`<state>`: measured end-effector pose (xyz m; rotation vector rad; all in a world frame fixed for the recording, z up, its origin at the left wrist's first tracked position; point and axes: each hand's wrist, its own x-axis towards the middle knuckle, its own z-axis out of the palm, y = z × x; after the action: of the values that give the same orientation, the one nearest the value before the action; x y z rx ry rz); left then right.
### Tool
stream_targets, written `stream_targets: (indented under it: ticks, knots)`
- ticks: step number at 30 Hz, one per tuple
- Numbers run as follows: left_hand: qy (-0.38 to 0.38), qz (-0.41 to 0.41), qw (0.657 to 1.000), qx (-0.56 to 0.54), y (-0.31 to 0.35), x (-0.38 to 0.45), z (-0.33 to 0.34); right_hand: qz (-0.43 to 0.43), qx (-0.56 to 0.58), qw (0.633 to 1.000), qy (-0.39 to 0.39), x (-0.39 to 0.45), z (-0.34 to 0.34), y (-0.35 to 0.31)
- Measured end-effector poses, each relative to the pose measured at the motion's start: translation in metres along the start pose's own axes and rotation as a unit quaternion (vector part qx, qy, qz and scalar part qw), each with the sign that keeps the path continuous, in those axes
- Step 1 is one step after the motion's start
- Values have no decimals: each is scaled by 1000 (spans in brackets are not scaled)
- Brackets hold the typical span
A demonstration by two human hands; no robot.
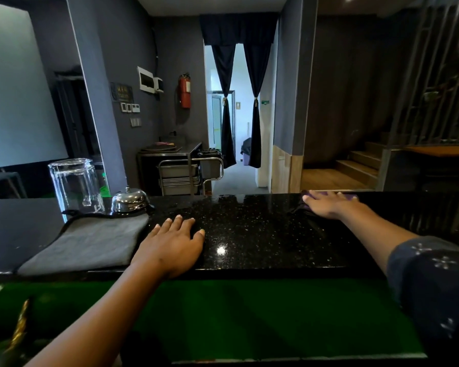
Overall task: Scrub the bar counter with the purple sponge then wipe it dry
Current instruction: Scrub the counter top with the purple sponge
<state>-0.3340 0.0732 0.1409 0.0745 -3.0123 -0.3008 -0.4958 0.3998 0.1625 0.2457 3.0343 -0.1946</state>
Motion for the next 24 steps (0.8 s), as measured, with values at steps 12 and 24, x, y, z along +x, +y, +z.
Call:
stream_targets:
  ticks: [12, 24]
  knots:
    - [-12, -2, 1000, -1, 1, -2, -3, -287, -30, 957, 15, -147, 37, -67]
    - [-17, -2, 1000, -6, 3, 0, -2, -230, -15, 973, -1, -119, 34, -129]
